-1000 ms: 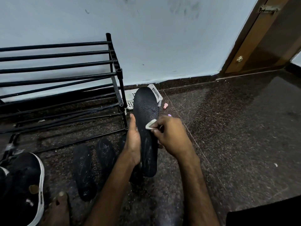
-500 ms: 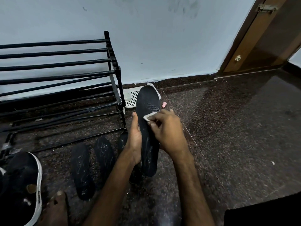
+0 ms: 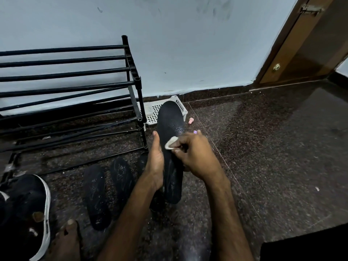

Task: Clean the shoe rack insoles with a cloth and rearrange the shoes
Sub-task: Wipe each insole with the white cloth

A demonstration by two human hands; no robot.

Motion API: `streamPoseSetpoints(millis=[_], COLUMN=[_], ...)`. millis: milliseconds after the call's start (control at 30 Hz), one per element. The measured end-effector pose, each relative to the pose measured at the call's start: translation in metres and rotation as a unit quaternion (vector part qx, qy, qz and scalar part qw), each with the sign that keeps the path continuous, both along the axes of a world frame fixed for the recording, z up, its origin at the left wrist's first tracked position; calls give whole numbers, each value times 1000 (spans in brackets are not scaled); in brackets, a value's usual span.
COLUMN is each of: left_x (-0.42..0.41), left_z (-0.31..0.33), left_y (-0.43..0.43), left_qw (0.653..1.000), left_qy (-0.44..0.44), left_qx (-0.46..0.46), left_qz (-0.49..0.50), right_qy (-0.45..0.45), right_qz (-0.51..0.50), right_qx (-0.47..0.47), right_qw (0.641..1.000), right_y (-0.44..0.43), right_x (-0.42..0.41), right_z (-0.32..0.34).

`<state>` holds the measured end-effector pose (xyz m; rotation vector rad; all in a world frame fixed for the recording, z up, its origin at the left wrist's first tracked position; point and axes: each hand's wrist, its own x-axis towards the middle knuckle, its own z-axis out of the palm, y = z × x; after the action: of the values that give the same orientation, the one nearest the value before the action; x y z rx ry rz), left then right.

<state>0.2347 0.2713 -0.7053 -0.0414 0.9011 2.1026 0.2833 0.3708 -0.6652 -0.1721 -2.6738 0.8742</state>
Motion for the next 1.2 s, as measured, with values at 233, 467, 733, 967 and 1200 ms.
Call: streamPoseSetpoints(millis=[233,467,733,967,1200], left_x=[6,6,6,11,15], left_z=[-5,-9,-6,-2,-2], left_y=[7,4,-5,-3,-1], left_qw=[1000,997,987,972,964], left_qy=[-13,40,85,144,176], left_qx=[-6,-37,-42,-53,-86], left_qz=[-1,-62,-132,-178,-183], right_qy=[37,56,24,124,89], right_qz=[-30,-173,-85,-101,-116], right_qx=[0,69,25,48,36], right_qw=[999,981,996,986,989], right_y=[-1,24,37,33,36], right_x=[-5,-1,11,-2,11], right_z=[-4,-8,0,18,10])
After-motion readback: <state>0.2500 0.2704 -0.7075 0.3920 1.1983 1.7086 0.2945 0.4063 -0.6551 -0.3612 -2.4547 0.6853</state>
